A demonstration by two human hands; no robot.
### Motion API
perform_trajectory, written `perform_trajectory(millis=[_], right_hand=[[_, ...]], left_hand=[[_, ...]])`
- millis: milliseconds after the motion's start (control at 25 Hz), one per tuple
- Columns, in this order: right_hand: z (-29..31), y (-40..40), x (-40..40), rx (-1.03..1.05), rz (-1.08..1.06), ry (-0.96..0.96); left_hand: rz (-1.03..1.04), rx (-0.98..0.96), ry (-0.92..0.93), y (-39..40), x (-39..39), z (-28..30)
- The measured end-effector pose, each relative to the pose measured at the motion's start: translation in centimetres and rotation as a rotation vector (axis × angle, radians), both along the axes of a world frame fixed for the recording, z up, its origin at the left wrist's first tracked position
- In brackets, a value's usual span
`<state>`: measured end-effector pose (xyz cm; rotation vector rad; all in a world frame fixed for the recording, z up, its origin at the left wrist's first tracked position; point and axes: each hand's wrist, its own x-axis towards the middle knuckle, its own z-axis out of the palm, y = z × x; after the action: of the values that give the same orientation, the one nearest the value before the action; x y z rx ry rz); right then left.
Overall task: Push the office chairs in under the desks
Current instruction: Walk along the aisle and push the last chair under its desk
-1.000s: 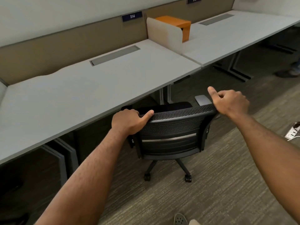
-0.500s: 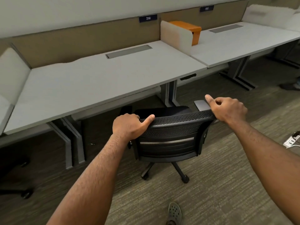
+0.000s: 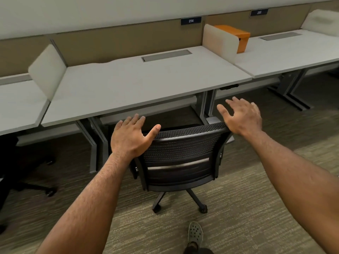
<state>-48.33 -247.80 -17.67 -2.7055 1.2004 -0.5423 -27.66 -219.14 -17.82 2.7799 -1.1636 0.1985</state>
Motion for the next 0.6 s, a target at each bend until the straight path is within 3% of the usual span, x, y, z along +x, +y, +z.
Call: perform_trajectory(millis=[240, 600], right_hand=[[0.4, -0.5, 5.9, -0.104, 0.185, 0.208], [0.3, -4.5, 15.6, 0.051, 0.242, 0.303]], left_hand=[[0.07, -0.047, -0.05, 1.5, 3.9, 0.1], [0.146, -0.008, -0.1, -1.5, 11.6, 0.1]])
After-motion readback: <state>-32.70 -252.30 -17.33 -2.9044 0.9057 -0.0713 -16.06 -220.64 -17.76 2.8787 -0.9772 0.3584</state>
